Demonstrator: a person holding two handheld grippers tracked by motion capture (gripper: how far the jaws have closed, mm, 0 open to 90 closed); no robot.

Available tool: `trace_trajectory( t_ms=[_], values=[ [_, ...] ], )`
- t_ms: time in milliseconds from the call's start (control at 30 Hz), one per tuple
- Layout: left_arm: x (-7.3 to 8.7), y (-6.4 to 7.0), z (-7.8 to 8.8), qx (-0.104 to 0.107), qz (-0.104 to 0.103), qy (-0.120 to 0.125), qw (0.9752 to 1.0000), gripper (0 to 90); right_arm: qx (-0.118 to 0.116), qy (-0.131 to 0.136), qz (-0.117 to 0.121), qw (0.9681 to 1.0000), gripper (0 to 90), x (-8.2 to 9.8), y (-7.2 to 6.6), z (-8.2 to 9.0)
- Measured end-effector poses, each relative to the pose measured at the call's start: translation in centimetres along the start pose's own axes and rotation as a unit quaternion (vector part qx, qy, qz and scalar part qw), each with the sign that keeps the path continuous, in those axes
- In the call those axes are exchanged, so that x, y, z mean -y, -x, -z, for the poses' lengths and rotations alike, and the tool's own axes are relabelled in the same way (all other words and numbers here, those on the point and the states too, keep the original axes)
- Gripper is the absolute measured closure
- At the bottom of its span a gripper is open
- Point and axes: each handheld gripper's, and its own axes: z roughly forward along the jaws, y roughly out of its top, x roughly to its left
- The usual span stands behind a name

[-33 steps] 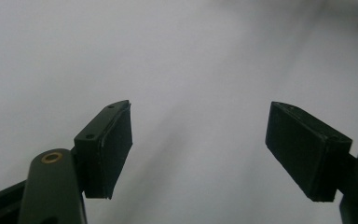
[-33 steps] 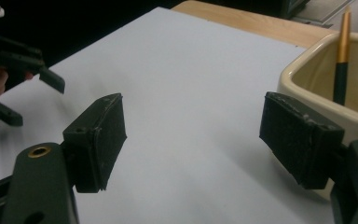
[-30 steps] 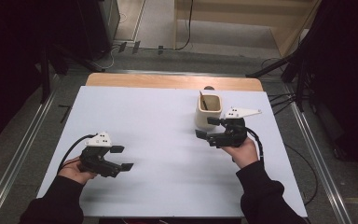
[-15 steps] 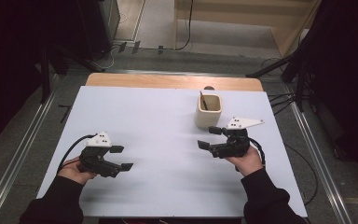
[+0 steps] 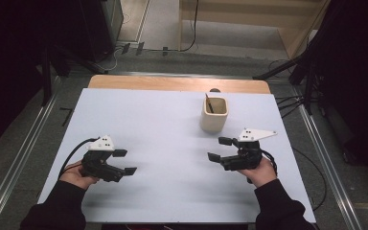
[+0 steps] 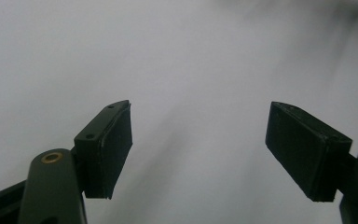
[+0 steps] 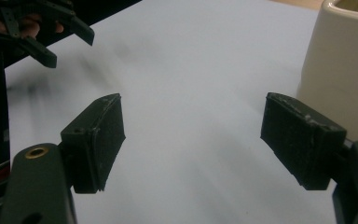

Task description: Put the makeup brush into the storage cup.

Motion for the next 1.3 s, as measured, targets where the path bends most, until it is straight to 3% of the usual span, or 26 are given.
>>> trace_trajectory(
  t_ms=[733, 1300],
  values=[
    [0.0, -0.1, 0.1, -0.002, 0.0, 0.003, 1.0, 23.4, -0.003, -0.027, 0.013, 0.9995, 21.0, 1.8, 0.1, 1.2],
    [0.0, -0.2, 0.3, -0.008, 0.0, 0.004, 1.0, 23.4, 0.001, -0.038, 0.014, 0.9992, 21.0, 2.0, 0.6, 1.1]
  ],
)
